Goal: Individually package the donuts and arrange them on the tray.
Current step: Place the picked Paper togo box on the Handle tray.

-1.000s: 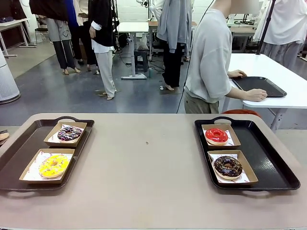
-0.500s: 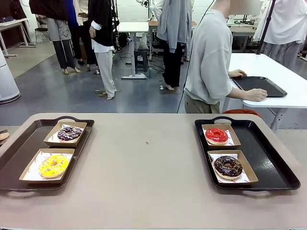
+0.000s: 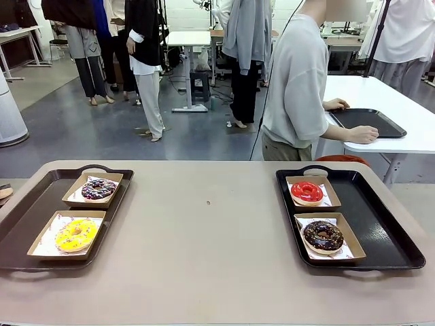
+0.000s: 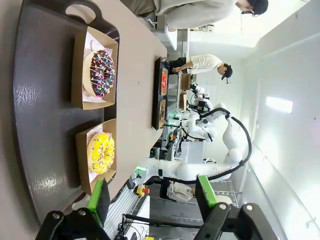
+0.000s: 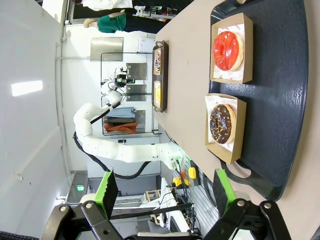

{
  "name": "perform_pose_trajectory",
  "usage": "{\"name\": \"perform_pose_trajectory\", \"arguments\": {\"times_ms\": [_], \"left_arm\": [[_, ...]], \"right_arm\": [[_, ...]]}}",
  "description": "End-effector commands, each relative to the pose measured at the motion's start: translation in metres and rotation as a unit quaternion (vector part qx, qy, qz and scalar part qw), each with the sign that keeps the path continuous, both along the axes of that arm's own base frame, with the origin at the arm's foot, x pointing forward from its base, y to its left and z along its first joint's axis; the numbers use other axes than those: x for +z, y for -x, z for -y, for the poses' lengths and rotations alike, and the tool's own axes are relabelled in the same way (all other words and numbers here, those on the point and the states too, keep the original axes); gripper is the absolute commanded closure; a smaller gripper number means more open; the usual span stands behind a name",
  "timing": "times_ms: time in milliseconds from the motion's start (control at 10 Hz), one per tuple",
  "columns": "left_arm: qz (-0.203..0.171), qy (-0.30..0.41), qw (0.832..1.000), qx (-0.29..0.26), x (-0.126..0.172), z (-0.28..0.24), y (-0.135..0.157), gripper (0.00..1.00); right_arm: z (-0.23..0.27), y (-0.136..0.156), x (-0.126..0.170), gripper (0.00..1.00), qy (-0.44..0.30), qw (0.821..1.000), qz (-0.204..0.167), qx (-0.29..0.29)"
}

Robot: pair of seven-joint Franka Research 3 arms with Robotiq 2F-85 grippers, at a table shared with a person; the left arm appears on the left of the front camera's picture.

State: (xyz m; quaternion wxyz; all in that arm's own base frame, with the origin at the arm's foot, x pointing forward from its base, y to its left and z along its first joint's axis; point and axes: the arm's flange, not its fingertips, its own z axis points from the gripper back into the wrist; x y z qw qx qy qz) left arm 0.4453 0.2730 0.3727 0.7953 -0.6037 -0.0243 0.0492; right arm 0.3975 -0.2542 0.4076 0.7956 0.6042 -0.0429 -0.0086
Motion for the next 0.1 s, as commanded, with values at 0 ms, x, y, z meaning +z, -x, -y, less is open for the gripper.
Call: {"name": "perform_pose_trajectory", "arguments": {"times_ms": [0], "left_arm": [[0.002,0.003,1.0,0.004,0.0021,-0.0004,-0.0007,0.1]], "right_arm": [[-0.0023,0.0011,0.001,0.0,0.003,1.0,-0.003,-0.004]]}}
